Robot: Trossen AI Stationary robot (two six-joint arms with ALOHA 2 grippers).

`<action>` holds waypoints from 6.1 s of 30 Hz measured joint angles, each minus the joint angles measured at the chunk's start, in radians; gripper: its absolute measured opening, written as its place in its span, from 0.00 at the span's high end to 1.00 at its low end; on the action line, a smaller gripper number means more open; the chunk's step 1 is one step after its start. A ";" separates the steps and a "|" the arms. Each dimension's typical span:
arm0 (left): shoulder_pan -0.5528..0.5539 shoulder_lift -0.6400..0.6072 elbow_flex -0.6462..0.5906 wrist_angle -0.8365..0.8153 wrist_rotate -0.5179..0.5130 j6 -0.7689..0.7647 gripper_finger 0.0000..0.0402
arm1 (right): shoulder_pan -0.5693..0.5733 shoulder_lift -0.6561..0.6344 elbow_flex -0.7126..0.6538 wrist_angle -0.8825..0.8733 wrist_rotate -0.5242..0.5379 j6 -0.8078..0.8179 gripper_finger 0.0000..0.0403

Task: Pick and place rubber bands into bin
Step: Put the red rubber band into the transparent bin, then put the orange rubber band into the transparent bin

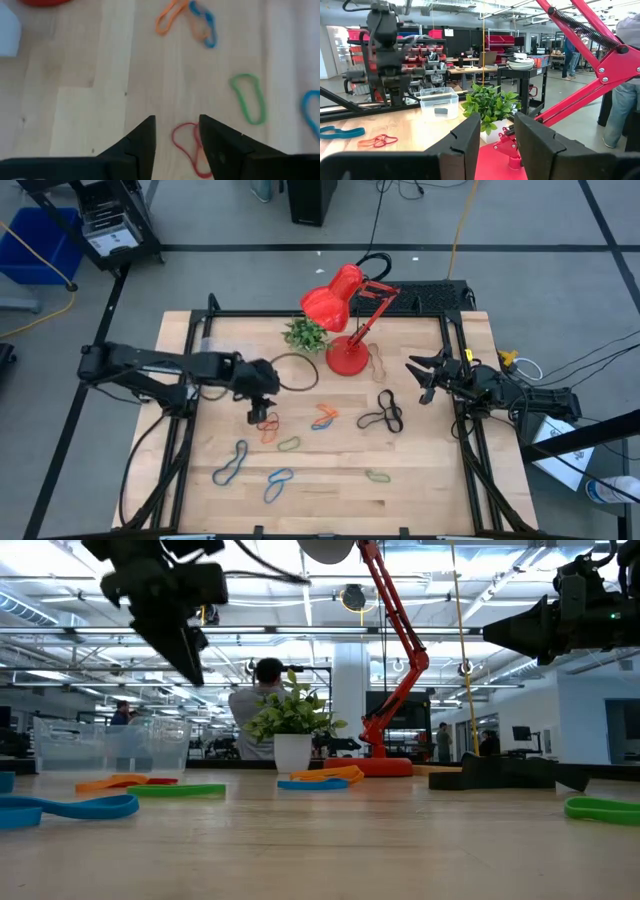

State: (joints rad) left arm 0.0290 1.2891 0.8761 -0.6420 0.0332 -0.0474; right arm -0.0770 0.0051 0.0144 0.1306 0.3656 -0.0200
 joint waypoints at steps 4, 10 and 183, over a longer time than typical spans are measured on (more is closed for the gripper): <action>-0.012 0.105 0.000 -0.005 -0.016 -0.005 0.67 | 0.000 0.000 0.000 0.001 0.000 0.000 0.72; -0.032 0.238 0.000 -0.013 -0.012 0.035 0.69 | 0.000 0.000 0.000 0.000 0.000 0.000 0.72; 0.345 -0.089 -0.119 -0.325 -0.382 -0.405 0.53 | 0.000 0.005 0.000 0.014 0.003 -0.010 0.72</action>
State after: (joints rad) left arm 0.3741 1.2004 0.7574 -0.9666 -0.3489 -0.4523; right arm -0.0770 0.0097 0.0145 0.1448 0.3687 -0.0299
